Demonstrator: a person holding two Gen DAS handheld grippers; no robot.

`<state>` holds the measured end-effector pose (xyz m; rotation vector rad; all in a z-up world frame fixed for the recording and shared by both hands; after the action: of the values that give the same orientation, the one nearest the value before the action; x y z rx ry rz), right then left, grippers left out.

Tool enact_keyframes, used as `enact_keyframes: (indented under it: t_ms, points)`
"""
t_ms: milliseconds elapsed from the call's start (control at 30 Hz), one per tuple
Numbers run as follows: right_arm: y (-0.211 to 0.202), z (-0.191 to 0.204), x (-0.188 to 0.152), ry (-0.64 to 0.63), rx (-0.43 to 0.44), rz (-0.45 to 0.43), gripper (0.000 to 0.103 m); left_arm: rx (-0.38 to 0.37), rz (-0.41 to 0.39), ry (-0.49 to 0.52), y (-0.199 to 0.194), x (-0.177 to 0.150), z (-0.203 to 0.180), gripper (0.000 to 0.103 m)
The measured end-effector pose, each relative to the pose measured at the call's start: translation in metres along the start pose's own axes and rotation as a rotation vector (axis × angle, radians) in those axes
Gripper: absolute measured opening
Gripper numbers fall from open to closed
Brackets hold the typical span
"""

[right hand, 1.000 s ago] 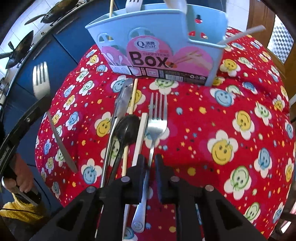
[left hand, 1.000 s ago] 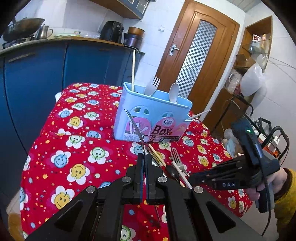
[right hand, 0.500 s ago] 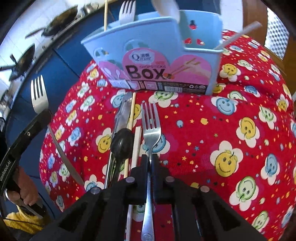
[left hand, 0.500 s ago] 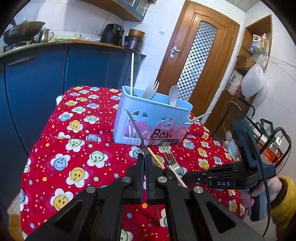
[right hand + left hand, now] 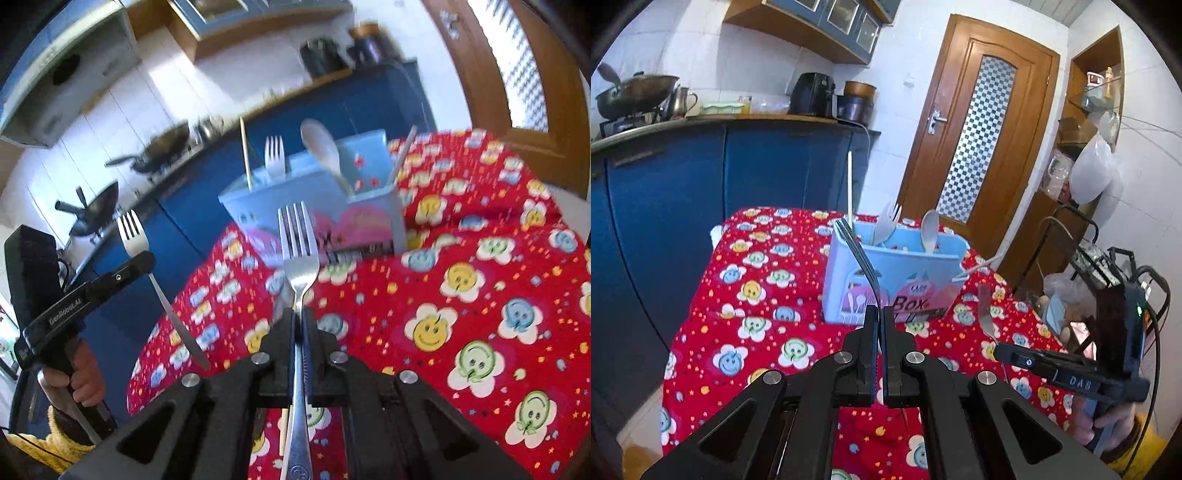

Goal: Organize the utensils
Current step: 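Lift the knife and fork into the blue caddy and open both tools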

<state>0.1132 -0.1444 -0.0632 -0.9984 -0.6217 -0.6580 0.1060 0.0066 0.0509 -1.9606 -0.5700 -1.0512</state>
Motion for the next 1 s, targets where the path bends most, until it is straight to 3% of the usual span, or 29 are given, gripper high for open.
enact_keyframes:
  t_ms: [200, 467, 767, 1000]
  points:
    - [-0.024, -0.004, 0.012, 0.003, -0.013, -0.120, 0.005, 0.020, -0.035, 0.027, -0.001, 0.022, -0.007, 0.001]
    - [-0.042, 0.000, 0.029, -0.053, -0.046, -0.217, 0.005, 0.091, -0.100, 0.061, 0.003, 0.070, -0.008, 0.001]
    - [-0.042, -0.012, 0.036, -0.054, -0.057, -0.244, 0.005, 0.173, -0.201, 0.148, 0.015, 0.124, -0.019, 0.001]
    - [-0.037, -0.018, 0.041, -0.055, -0.064, -0.244, 0.005, 0.211, -0.255, 0.169, 0.042, 0.128, -0.009, 0.001]
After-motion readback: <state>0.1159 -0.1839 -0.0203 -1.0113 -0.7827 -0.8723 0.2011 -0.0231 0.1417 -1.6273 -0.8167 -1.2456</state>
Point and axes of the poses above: each gripper's, at about its wrist camera, not at the fingertips, and y roughly the way its jaws point, z to its left, x to its top, the point moved 6 cm from there along y, roughly the way its jaws point, and after that the axes turned 8 degrees about -x, right-handed, at the moved point
